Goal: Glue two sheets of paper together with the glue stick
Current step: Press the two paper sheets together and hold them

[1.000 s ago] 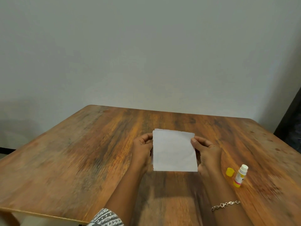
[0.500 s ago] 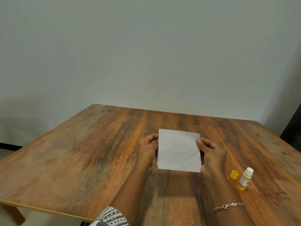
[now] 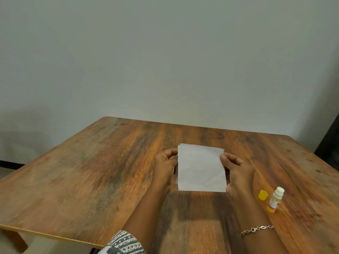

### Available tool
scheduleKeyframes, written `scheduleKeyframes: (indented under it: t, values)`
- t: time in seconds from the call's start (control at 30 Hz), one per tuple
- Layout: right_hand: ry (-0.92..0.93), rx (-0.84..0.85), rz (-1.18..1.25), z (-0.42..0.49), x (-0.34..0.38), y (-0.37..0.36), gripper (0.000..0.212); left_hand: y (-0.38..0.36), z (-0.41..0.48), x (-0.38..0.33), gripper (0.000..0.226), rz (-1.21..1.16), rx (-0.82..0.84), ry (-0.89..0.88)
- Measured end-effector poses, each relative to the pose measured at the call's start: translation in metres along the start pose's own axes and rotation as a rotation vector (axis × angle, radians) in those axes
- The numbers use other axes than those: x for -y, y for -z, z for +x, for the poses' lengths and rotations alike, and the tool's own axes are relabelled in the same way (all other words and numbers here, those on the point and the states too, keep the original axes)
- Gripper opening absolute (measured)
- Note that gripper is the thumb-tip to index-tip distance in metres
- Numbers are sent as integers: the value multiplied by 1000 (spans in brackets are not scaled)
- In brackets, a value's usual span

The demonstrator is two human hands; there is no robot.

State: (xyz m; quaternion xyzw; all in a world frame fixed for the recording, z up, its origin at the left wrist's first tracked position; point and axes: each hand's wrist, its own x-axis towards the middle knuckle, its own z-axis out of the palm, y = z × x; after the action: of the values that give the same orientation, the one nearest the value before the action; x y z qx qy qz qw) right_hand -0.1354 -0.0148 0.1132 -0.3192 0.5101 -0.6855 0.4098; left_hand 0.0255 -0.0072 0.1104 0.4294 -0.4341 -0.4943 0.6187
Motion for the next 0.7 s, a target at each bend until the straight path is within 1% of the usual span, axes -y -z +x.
scheduleKeyframes:
  t: [0.17,0.7]
  values:
    - [-10,-3,2,0,1,0,11,-1,2,2,25,22,-15,-5]
    - [-6,-36,7,0,0,1,12,-6,-3,3,22,12,11,-2]
